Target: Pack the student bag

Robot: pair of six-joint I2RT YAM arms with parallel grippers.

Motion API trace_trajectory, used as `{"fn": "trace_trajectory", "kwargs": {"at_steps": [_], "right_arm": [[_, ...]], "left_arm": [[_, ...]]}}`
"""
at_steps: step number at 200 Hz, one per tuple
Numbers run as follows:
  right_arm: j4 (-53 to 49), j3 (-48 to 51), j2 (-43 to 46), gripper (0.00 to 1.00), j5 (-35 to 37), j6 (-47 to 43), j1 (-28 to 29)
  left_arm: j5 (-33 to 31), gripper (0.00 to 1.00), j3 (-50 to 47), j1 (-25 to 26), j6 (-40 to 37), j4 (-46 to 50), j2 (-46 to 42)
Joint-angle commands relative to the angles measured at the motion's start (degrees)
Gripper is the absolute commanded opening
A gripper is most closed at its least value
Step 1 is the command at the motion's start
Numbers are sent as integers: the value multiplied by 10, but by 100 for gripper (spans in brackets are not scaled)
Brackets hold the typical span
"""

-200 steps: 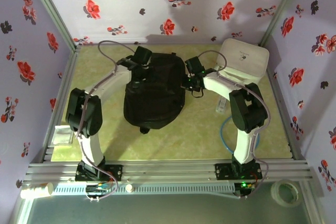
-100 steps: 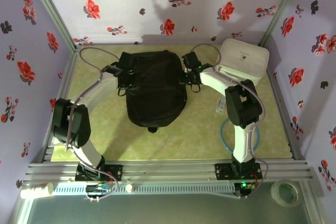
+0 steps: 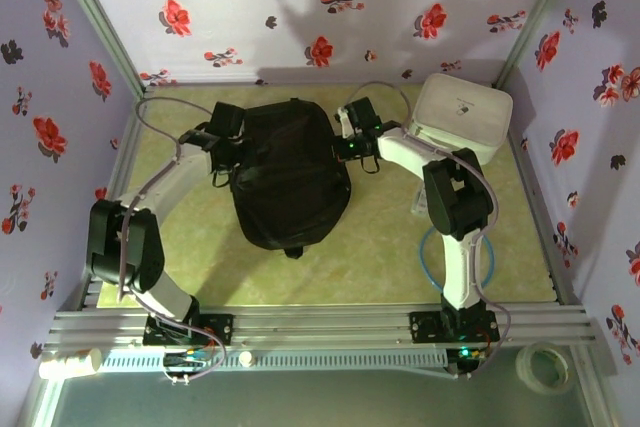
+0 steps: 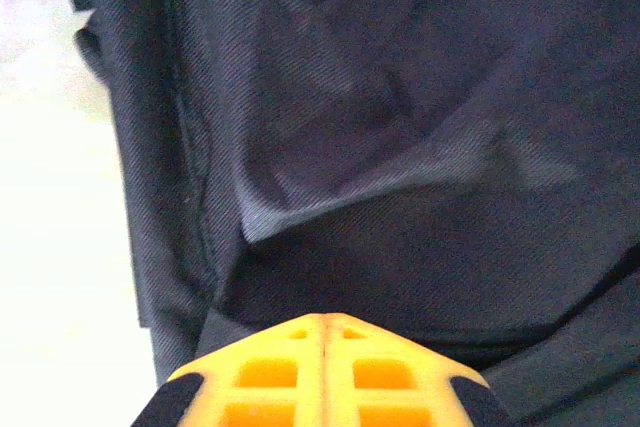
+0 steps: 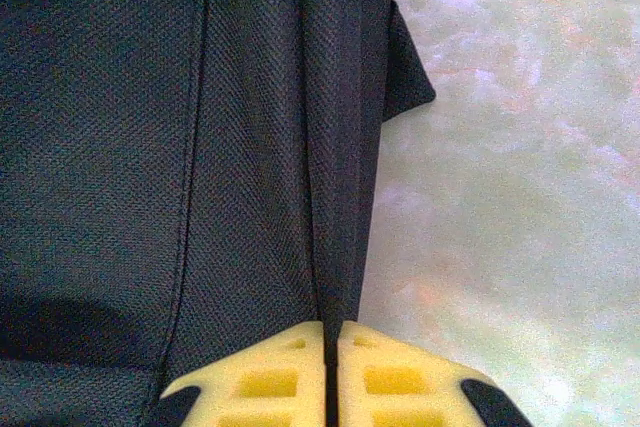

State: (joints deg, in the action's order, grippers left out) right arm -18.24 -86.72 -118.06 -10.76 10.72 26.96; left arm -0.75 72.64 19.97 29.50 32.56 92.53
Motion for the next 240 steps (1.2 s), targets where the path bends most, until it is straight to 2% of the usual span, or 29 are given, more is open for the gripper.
{"fn": "trace_trajectory", "kwargs": {"at_steps": [1, 13, 28, 60, 83, 114, 142, 197, 224, 240], "right_arm": [[-40, 8, 24, 24, 24, 18, -16], [-42, 8, 42, 40, 19, 50, -16], [-38, 16, 70, 51, 10, 81, -14], [-9, 40, 107, 59, -47, 165, 5], [-3, 41, 105, 64, -47, 240, 39], [23, 22, 71, 65, -76, 330, 72], [-26, -20, 39, 65, -43, 307, 90], [-87, -77, -15, 63, -62, 308, 97], [-126, -87, -18, 60, -36, 274, 100], [-164, -97, -12, 60, 5, 232, 106]], "left_arm": [[62, 0, 33, 0, -17, -23, 21], [92, 0, 39, 7, -16, -31, 26], [117, 0, 43, 17, -19, -38, 29], [135, 0, 45, 27, -23, -41, 30], [134, 0, 43, 26, -16, -42, 37], [130, 0, 41, 27, -5, -46, 44], [120, 0, 40, 26, -2, -42, 45], [121, 0, 35, 27, -1, -43, 48], [120, 0, 36, 26, -1, -42, 48], [116, 0, 38, 26, -1, -36, 51]]}}
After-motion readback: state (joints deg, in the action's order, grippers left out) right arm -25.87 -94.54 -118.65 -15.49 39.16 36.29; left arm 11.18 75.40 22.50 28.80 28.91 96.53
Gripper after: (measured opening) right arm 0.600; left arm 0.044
